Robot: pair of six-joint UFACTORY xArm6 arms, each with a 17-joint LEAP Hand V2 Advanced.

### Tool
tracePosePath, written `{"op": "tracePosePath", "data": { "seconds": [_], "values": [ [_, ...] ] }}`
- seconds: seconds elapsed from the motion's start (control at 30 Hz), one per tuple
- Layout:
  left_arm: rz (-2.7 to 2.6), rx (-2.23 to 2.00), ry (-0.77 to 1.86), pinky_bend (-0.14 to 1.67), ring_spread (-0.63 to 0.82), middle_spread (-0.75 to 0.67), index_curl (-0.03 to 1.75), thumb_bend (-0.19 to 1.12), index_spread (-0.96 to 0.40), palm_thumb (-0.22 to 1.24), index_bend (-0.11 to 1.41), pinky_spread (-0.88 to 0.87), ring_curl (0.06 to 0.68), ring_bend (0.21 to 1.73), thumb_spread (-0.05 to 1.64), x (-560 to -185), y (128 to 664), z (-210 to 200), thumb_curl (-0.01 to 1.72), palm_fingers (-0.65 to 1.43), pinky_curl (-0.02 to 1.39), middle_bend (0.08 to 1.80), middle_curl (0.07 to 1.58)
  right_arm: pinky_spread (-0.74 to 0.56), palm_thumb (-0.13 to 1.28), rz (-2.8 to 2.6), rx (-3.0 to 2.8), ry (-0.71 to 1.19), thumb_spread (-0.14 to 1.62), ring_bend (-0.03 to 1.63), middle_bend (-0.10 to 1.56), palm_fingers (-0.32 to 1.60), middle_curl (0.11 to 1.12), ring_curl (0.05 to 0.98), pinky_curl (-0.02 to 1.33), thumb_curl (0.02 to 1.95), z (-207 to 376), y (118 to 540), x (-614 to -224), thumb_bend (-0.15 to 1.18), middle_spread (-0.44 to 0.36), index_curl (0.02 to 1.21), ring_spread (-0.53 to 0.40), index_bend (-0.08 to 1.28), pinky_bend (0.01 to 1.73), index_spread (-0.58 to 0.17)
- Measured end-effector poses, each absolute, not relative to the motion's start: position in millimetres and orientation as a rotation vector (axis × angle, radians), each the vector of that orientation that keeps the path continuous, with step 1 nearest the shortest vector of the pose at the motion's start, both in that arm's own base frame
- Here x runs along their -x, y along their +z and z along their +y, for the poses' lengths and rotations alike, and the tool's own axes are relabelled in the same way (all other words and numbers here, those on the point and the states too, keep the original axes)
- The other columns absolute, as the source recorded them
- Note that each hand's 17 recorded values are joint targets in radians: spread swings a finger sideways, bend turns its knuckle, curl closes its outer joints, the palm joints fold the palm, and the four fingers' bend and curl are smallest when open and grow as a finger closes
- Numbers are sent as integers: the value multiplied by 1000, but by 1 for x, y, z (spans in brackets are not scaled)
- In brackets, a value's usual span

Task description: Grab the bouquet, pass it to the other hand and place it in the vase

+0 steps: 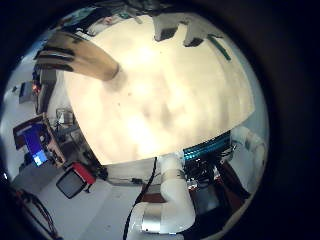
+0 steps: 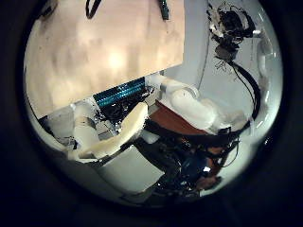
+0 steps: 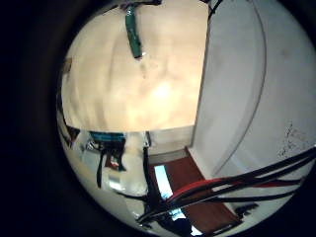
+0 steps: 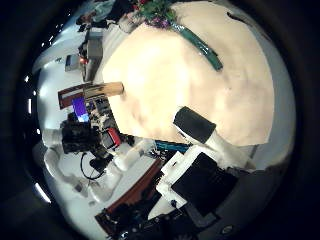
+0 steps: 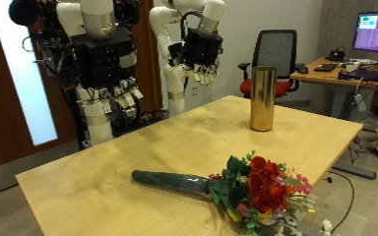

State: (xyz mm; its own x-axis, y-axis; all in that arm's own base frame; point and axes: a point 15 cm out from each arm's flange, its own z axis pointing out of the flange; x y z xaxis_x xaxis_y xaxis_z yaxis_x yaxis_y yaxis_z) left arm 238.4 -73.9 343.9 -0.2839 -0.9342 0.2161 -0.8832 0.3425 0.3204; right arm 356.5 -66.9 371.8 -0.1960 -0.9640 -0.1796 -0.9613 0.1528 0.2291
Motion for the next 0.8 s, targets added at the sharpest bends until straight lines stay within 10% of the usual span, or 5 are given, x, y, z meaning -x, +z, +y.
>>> {"op": "tracePosePath", "data": {
  "seconds": [0.8],
  "values": [
    [-2250, -1570, -169, 207, 485, 239, 295, -29, 140, 425, 156, 505, 206, 443, 943, -246, 328, -65, 303, 164, 306, 273, 359, 128, 529, -2697, -1847, -327, 1101, 697, 407, 438, 377, 206, 190, 333, -56, 254, -482, -21, -31, 324, -103, 187, 485, -196]
  ]
}}
